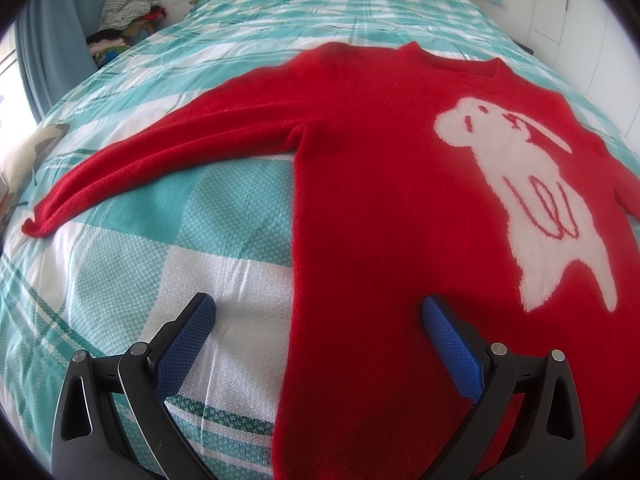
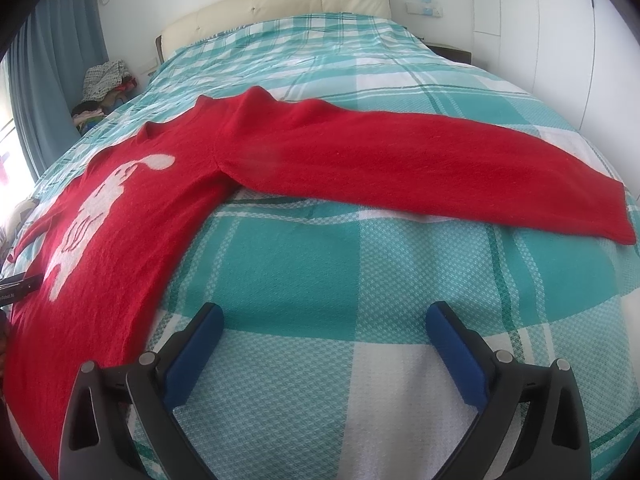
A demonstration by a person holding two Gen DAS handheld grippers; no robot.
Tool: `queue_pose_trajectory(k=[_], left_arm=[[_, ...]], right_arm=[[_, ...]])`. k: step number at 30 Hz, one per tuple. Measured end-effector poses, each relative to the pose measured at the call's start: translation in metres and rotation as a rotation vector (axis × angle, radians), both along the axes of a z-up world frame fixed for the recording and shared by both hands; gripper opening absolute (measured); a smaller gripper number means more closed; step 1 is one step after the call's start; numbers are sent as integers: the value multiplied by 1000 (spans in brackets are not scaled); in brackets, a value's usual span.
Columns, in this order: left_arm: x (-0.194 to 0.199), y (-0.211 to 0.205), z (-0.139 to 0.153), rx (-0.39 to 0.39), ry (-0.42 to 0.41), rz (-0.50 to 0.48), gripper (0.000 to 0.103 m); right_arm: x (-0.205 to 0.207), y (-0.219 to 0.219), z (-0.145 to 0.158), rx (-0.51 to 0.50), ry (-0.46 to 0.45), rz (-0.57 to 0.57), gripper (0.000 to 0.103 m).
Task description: Fold small clothes
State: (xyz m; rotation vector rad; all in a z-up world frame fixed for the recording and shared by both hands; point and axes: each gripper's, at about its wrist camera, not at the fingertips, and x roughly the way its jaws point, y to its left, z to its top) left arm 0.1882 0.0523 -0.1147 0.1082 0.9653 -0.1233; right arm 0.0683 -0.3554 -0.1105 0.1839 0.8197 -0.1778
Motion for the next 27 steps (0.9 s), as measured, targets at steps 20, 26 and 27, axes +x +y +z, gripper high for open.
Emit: queue_pose_trajectory(k=[20, 26, 27], left_arm=[[0, -1, -1, 11, 0, 2, 103], [0, -2, -1, 12, -1, 2, 103], [0, -2, -1, 12, -1, 2, 103]], right_arm=[[0, 0, 0, 0, 1, 0, 102], [0, 0, 0, 0, 1, 0, 102], [0, 0, 0, 0, 2, 0, 102]])
